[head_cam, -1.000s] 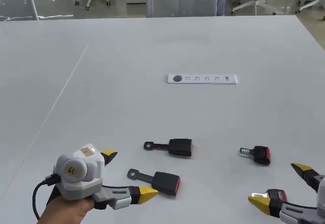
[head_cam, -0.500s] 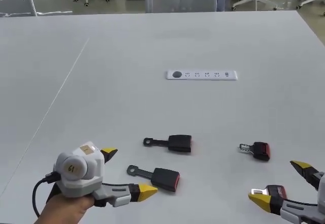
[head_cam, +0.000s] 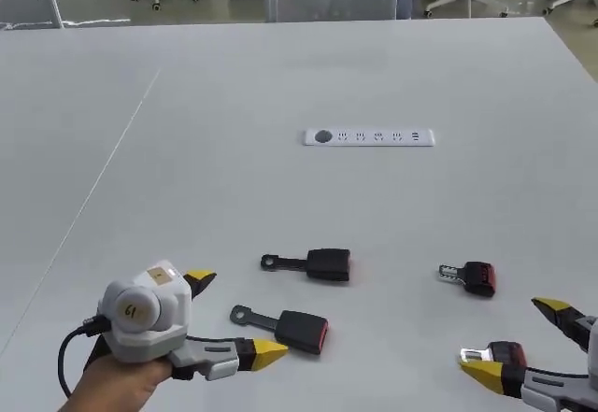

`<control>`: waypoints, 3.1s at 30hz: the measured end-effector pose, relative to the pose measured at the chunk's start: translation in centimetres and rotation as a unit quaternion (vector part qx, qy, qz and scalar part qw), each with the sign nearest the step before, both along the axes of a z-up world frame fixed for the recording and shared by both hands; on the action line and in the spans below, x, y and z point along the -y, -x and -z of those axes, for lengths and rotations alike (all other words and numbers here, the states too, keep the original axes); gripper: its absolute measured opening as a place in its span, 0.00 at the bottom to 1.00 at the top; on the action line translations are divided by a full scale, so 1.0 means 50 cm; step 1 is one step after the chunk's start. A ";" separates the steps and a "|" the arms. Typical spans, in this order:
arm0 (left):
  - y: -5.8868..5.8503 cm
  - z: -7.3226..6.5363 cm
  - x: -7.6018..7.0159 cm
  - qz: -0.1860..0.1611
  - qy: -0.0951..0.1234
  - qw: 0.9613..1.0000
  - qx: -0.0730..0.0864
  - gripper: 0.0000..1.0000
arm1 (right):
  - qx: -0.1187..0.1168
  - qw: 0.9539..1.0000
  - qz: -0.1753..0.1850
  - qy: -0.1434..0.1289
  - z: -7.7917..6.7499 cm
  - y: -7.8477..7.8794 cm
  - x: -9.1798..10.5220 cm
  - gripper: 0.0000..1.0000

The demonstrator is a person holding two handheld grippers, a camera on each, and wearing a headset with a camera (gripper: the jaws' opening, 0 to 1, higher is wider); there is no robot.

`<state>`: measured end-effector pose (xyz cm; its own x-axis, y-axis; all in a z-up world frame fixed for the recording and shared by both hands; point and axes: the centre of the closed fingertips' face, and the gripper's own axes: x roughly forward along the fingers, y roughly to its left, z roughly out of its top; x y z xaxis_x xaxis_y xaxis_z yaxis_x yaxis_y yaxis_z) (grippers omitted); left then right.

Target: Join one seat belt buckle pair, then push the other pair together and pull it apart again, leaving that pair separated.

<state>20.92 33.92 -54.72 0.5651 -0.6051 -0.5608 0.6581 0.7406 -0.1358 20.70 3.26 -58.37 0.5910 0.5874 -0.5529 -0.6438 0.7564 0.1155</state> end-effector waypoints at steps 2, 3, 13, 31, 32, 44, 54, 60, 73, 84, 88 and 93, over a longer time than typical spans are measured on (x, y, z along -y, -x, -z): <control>0.000 0.001 0.002 0.002 -0.001 1.000 -0.002 0.98 | -0.002 1.000 -0.002 0.001 0.002 0.000 0.002 0.95; -0.002 0.003 0.002 0.003 -0.002 1.000 -0.001 0.98 | -0.004 1.000 -0.004 0.001 0.003 -0.001 0.003 0.95; -0.011 0.013 0.013 0.026 -0.013 1.000 0.005 0.97 | -0.012 1.000 -0.020 0.012 0.016 -0.005 0.019 0.94; -0.023 0.057 0.050 0.086 -0.038 0.996 -0.012 0.94 | -0.058 0.994 -0.077 0.045 0.085 -0.002 0.039 0.89; -0.024 0.060 0.052 0.088 -0.039 0.995 -0.014 0.94 | -0.060 0.994 -0.078 0.045 0.088 -0.003 0.040 0.88; -0.030 0.103 0.096 0.132 -0.048 0.989 -0.035 0.91 | -0.076 0.988 -0.123 0.060 0.114 -0.007 0.047 0.84; -0.043 0.135 0.120 0.178 -0.070 0.981 -0.038 0.89 | -0.094 0.976 -0.176 0.087 0.136 0.012 0.051 0.80; -0.032 0.175 0.129 0.242 -0.109 0.963 -0.038 0.84 | -0.105 0.968 -0.204 0.096 0.142 0.025 0.055 0.74; -0.029 0.237 0.136 0.339 -0.175 0.924 -0.017 0.64 | -0.107 0.948 -0.269 0.131 0.168 0.029 0.073 0.60; -0.023 0.257 0.129 0.377 -0.190 0.906 -0.012 0.49 | -0.096 0.941 -0.290 0.144 0.168 0.026 0.082 0.49; -0.027 0.255 0.128 0.382 -0.180 0.906 -0.011 0.45 | -0.089 0.937 -0.302 0.149 0.170 0.026 0.080 0.44; -0.034 0.255 0.125 0.380 -0.168 0.909 -0.012 0.39 | -0.093 0.937 -0.305 0.142 0.174 0.024 0.080 0.37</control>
<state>22.61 27.67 -67.46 0.0402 -0.6088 -0.7923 0.9972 0.0743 -0.0065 19.52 -0.73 -67.06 0.0719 0.5987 -0.7978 -0.9551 0.2718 0.1179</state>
